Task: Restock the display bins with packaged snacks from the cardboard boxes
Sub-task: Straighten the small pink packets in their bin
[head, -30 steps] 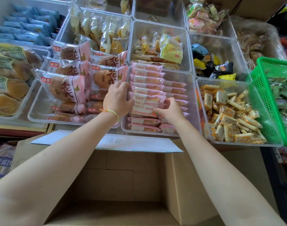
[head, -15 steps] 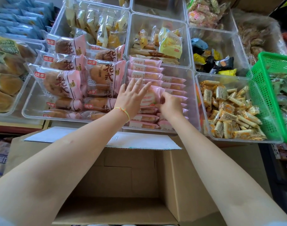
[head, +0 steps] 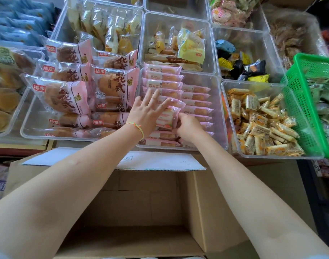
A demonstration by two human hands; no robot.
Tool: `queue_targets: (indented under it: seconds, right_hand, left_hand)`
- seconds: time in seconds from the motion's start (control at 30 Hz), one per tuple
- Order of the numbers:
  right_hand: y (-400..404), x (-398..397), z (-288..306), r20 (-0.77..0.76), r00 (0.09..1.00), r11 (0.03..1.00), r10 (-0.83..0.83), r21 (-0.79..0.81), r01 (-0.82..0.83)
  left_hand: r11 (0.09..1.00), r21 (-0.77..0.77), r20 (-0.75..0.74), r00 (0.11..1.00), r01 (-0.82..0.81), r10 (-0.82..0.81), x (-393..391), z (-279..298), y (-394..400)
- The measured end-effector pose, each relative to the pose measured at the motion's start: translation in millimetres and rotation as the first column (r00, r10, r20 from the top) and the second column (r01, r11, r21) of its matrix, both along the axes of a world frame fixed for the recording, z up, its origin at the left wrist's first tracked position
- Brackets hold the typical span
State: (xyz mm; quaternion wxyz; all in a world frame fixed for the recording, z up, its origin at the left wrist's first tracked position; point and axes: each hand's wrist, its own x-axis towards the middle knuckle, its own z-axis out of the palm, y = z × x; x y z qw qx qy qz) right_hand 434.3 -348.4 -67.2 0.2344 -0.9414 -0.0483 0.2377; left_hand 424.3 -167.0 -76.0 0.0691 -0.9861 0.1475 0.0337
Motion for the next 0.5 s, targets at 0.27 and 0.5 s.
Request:
queue_targets:
  seconds: [0.27, 0.5]
  right_hand:
    - [2, -3, -5, 0.247, 0.964, 0.995, -0.098, -0.009, 0.103]
    - [2, -9, -12, 0.030, 0.997, 0.995, -0.072, 0.071, 0.070]
  left_hand:
    - [0.994, 0.028, 0.017, 0.995, -0.102, 0.102, 1, 7, -6]
    - [0.998, 0.037, -0.013, 0.999, -0.053, 0.053, -3, 0, -6]
